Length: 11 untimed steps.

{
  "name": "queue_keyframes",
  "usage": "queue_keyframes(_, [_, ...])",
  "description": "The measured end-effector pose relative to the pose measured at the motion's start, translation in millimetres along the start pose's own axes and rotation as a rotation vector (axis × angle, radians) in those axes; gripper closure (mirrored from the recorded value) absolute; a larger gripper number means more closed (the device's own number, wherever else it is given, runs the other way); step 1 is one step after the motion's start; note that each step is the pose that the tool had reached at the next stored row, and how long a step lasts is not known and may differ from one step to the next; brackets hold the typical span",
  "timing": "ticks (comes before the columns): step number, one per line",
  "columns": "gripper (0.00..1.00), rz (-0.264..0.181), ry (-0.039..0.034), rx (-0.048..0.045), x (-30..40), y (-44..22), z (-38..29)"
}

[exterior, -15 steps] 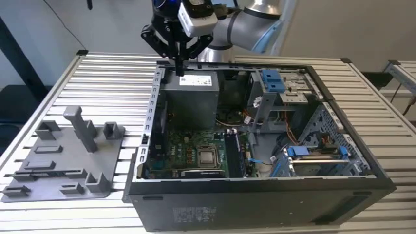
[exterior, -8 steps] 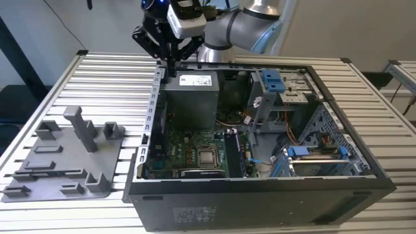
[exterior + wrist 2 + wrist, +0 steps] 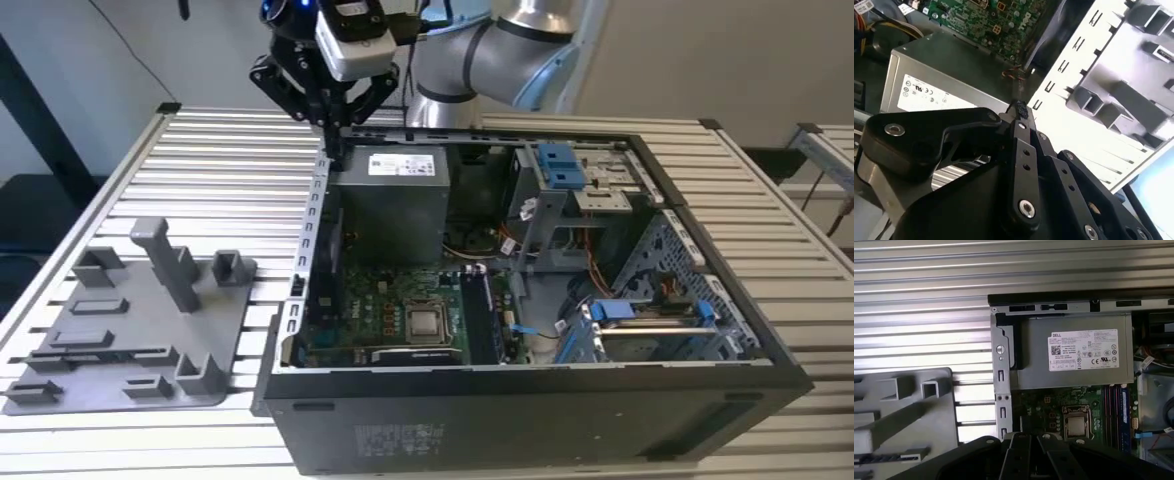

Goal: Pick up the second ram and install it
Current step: 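Reach for the second ram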

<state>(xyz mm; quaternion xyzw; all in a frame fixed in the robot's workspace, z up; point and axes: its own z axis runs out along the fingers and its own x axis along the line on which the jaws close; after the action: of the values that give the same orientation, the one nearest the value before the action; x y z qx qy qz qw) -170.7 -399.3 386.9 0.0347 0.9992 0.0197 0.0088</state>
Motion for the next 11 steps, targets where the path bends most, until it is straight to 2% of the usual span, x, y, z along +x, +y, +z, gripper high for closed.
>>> queue_keyframes(4, [0.89, -0.003, 0.0003, -0.0001, 8.6, -0.6, 0.3])
queue_keyframes(11, [0.89, -0.006, 0.0026, 0.0001, 19.0, -1.4, 1.0])
